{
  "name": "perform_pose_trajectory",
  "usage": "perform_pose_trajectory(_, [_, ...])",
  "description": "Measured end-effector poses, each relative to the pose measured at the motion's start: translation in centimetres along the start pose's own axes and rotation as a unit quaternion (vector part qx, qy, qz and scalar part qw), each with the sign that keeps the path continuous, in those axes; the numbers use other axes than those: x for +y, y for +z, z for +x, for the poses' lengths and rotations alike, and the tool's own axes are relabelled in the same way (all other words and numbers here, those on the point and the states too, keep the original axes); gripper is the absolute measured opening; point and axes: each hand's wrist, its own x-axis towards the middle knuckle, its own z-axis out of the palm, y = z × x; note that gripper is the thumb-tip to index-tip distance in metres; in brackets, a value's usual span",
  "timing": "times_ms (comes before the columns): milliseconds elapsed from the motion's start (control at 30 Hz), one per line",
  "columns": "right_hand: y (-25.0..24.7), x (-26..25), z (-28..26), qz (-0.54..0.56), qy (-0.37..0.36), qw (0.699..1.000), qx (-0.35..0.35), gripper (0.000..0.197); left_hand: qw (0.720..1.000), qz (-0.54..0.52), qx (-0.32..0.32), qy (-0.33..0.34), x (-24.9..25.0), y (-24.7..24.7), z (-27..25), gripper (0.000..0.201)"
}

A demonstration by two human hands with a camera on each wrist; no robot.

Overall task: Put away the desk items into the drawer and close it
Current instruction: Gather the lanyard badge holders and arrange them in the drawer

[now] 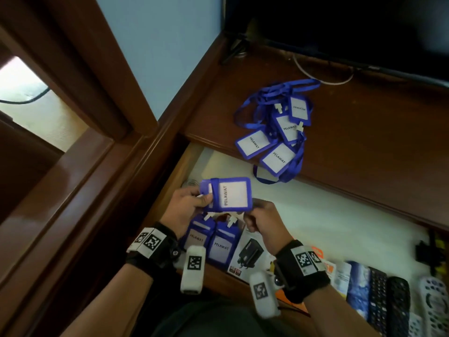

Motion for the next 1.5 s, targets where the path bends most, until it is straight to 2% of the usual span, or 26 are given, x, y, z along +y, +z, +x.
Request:
perform_pose_trajectory(67, [-1.0,0.4,0.4,0.003,0.007,1.000,0.026,0.019,0.997,0.075,0.021,-0.011,-0.6,-1.4,1.2,0.010])
perform_pose_trajectory(100, [-1.5,0.5,0.7,-0.002,0.006,0.999,0.041,0.019,0.988,0.152,0.021,0.004,-0.7,-1.9,1.7,0.006])
perform_pose_trajectory(167, [-2.6,0.4,1.3,-0.017,0.001,0.998,0.068,0.020,0.943,0.329,0.001,0.047,-0.8,-2.4,2.5,0.005])
perform_pose_trajectory(233, [-3.5,-0.1,2.3,-0.033,-0.020,0.995,0.097,0.021,0.875,0.477,-0.054,0.064,-0.3,-2.4,2.8,0.017])
perform_pose_trajectory(267, [-4.0,-0.4,2.9,-0.045,-0.031,0.992,0.115,0.021,0.830,0.546,-0.088,0.065,0.0,-2.3,3.0,0.022])
perform_pose_trajectory(333, [-4.7,-1.3,4.2,-0.089,-0.065,0.980,0.167,0.022,0.740,0.654,-0.144,0.063,0.5,-1.8,3.5,0.017])
perform_pose_trajectory(367, [-5.1,-1.8,4.9,-0.126,-0.097,0.969,0.191,0.019,0.707,0.686,-0.161,0.057,0.7,-1.5,3.8,0.017])
perform_pose_trajectory(400, [-5.3,-2.4,5.6,-0.177,-0.137,0.951,0.213,0.015,0.676,0.714,-0.172,0.052,0.9,-1.1,4.0,0.020])
perform_pose_trajectory(467, [-5.7,-3.3,6.8,-0.305,-0.219,0.890,0.260,0.004,0.610,0.768,-0.185,0.057,0.9,-0.5,4.1,0.027])
perform_pose_trajectory(500, [-5.7,-3.5,7.3,-0.357,-0.236,0.860,0.279,0.014,0.582,0.788,-0.190,0.063,0.7,-0.2,4.2,0.026])
perform_pose_trajectory(533, [-5.8,-3.5,7.9,-0.393,-0.232,0.842,0.286,0.028,0.562,0.802,-0.191,0.065,0.5,0.1,4.2,0.021])
perform_pose_trajectory(600, [-5.5,-3.4,8.8,-0.443,-0.191,0.835,0.265,0.057,0.534,0.822,-0.189,0.065,0.1,0.5,4.2,0.013])
perform_pose_trajectory(633, [-5.3,-3.3,8.9,-0.466,-0.166,0.833,0.249,0.070,0.524,0.828,-0.189,0.068,-0.1,0.7,4.2,0.015])
perform_pose_trajectory(733, [-5.2,-2.4,9.3,-0.526,-0.138,0.807,0.231,0.083,0.503,0.840,-0.187,0.078,-0.5,1.5,4.2,0.019])
perform_pose_trajectory(967, [-4.5,-2.6,9.8,-0.548,-0.146,0.775,0.279,0.062,0.474,0.862,-0.170,0.056,-1.5,1.0,4.8,0.021])
perform_pose_trajectory(1033, [-4.5,-2.6,9.8,-0.549,-0.152,0.773,0.280,0.059,0.484,0.860,-0.155,0.050,-1.7,0.5,4.9,0.023])
perform_pose_trajectory(1167, [-5.1,-2.4,9.4,-0.574,-0.168,0.754,0.270,0.057,0.524,0.842,-0.119,0.051,-2.0,0.0,5.0,0.024])
perform_pose_trajectory(1233, [-5.2,-2.3,9.1,-0.573,-0.170,0.757,0.265,0.057,0.540,0.832,-0.113,0.060,-2.1,-0.3,5.1,0.026])
perform_pose_trajectory(1400, [-5.7,-2.0,7.8,-0.557,-0.186,0.765,0.265,0.058,0.548,0.825,-0.104,0.089,-2.1,-0.8,4.9,0.030])
perform_pose_trajectory(1500, [-6.5,-2.5,6.9,-0.514,-0.203,0.780,0.293,0.049,0.579,0.804,-0.099,0.087,-2.2,-1.0,4.8,0.036])
